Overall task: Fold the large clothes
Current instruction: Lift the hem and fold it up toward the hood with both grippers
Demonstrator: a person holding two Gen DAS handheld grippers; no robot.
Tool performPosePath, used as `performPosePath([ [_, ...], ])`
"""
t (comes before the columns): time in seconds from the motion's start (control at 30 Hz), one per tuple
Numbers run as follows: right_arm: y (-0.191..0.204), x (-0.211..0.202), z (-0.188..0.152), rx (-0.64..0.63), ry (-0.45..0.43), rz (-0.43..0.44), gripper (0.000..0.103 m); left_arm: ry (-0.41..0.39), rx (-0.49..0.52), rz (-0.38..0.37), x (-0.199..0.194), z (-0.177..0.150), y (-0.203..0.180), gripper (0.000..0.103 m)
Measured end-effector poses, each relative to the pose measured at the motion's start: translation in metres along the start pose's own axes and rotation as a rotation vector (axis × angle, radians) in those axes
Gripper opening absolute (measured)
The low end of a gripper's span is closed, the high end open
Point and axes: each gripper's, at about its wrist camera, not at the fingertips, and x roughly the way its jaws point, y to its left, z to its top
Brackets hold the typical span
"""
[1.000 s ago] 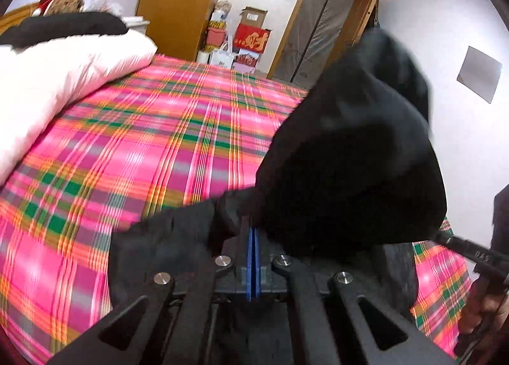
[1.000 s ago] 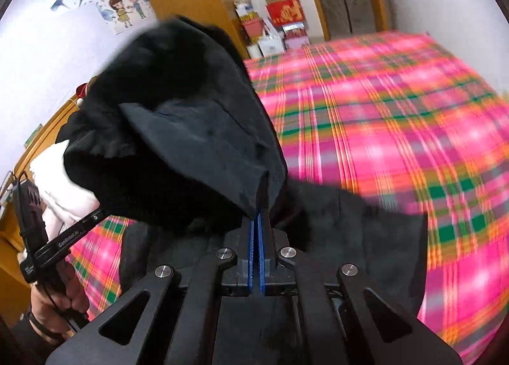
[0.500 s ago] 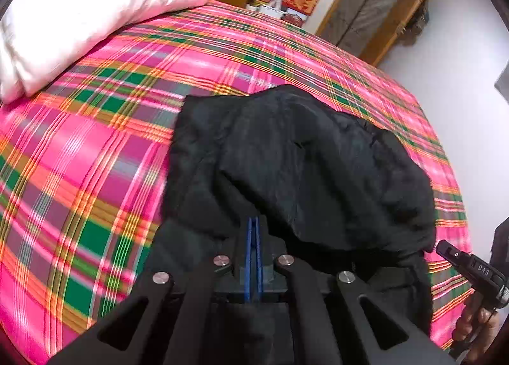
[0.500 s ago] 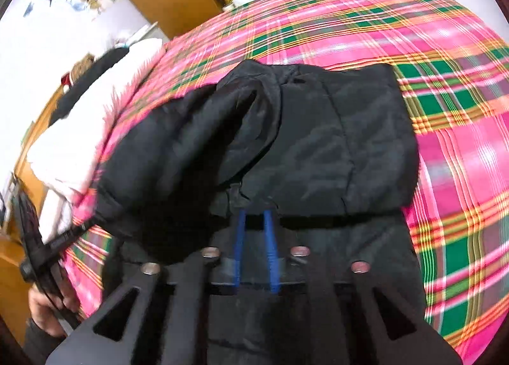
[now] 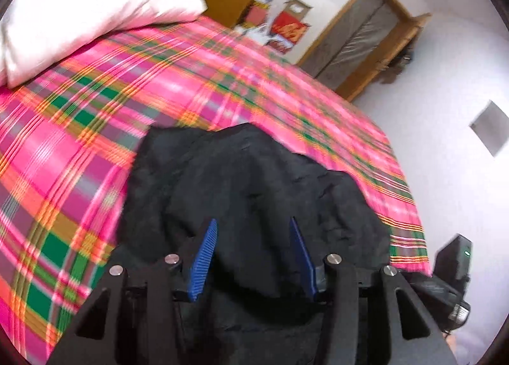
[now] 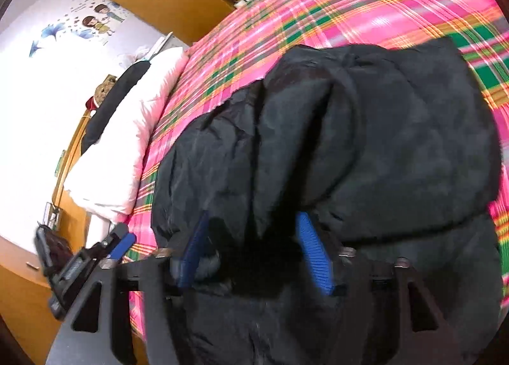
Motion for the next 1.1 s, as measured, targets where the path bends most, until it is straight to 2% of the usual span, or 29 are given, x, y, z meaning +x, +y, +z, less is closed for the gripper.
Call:
performPosePath([
  [0.17,-0.004,0.004,-0.024,-0.018,-0.009,-0.017,0.002,0.003,0.071,-0.054,0.012,-0.008,-0.015,0.049],
  [0.27,-0.025,0.017,-0.047,0.006,0.027,-0.066,0.001,0.034,0.116,-0.005,0.024,-0.017,-0.015,0.049],
  [0.37,-0.036,0.027,-0.054,0.030,0.044,-0.074,0.001,0.118,0.109,0.042,0.044,-0.030,-0.006,0.049],
  [0.47,-0.030,0.034,-0.051,-0.007,0.048,-0.099,0.001,0.182,0.112,0.088,0.067,-0.041,0.003,0.049],
  [0.57,-0.028,0.035,-0.048,-0.027,0.061,-0.105,0.001,0.168,0.142,0.111,0.081,-0.047,0.004,0.050],
  [0.67,-0.028,0.020,-0.048,-0.030,0.055,-0.111,0.016,0.140,0.195,0.149,0.084,-0.058,-0.002,0.050],
  [0.77,-0.016,-0.011,-0.044,-0.100,-0.019,-0.147,0.017,0.143,0.188,0.174,0.080,-0.061,-0.007,0.050],
  [0.83,-0.001,-0.033,-0.033,-0.168,-0.099,-0.164,0.017,0.149,0.172,0.175,0.079,-0.060,-0.007,0.050],
  [0.9,0.008,-0.040,-0.018,-0.200,-0.135,-0.172,0.017,0.149,0.167,0.177,0.079,-0.060,-0.006,0.050],
  [1.03,0.006,-0.021,0.015,-0.229,-0.157,-0.249,0.017,0.151,0.180,0.186,0.080,-0.064,-0.008,0.050],
  [1.1,-0.010,-0.004,0.021,-0.203,-0.120,-0.290,0.017,0.156,0.178,0.184,0.080,-0.063,-0.007,0.050],
])
